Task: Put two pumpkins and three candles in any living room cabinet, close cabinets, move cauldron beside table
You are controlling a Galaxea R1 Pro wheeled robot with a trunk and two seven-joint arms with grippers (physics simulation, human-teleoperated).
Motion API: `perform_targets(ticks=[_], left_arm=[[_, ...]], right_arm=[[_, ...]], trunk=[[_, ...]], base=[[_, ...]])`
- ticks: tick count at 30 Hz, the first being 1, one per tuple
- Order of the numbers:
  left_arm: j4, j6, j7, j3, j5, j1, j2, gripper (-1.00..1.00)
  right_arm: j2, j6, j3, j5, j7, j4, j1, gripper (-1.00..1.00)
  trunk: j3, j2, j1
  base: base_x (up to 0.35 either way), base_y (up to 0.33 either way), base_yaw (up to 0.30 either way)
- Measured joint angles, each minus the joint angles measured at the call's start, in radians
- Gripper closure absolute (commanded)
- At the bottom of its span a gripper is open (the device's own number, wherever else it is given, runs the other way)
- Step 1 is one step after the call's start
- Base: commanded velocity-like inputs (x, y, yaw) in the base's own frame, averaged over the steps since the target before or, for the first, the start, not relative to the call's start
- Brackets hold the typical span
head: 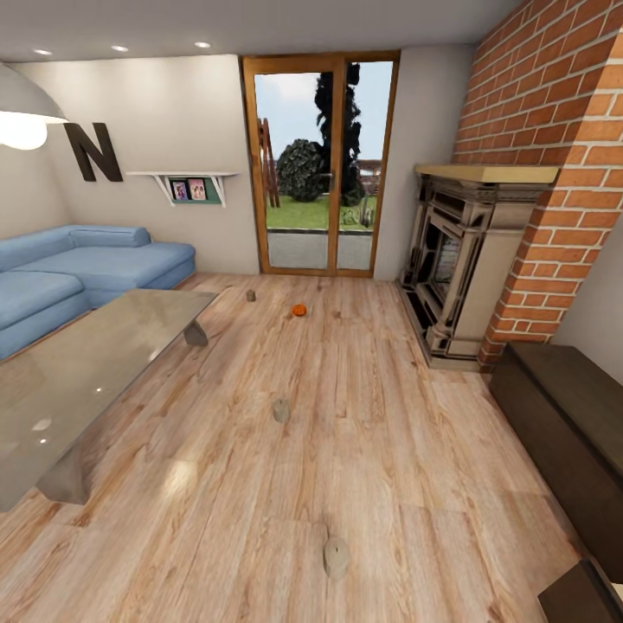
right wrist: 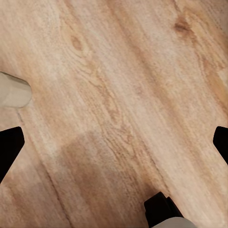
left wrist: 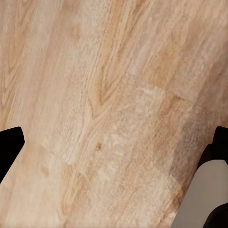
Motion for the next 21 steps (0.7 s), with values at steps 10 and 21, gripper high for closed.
perform_targets(ticks=[10, 21], left_arm=[[0.0, 0.0, 0.0, 0.0, 0.0, 0.0, 0.0, -1.0], [0.008, -0.005, -0.002, 0.009, -0.001, 0.006, -0.042, -1.0]], right_arm=[[0.0, 0.0, 0.0, 0.0, 0.0, -0.001, 0.0, -1.0], [0.001, 0.001, 0.0, 0.0, 0.001, -0.001, 0.0, -1.0]], trunk=[[0.0, 0.0, 0.0], [0.0, 0.0, 0.0]], base=[[0.0, 0.0, 0.128], [0.0, 0.0, 0.145]])
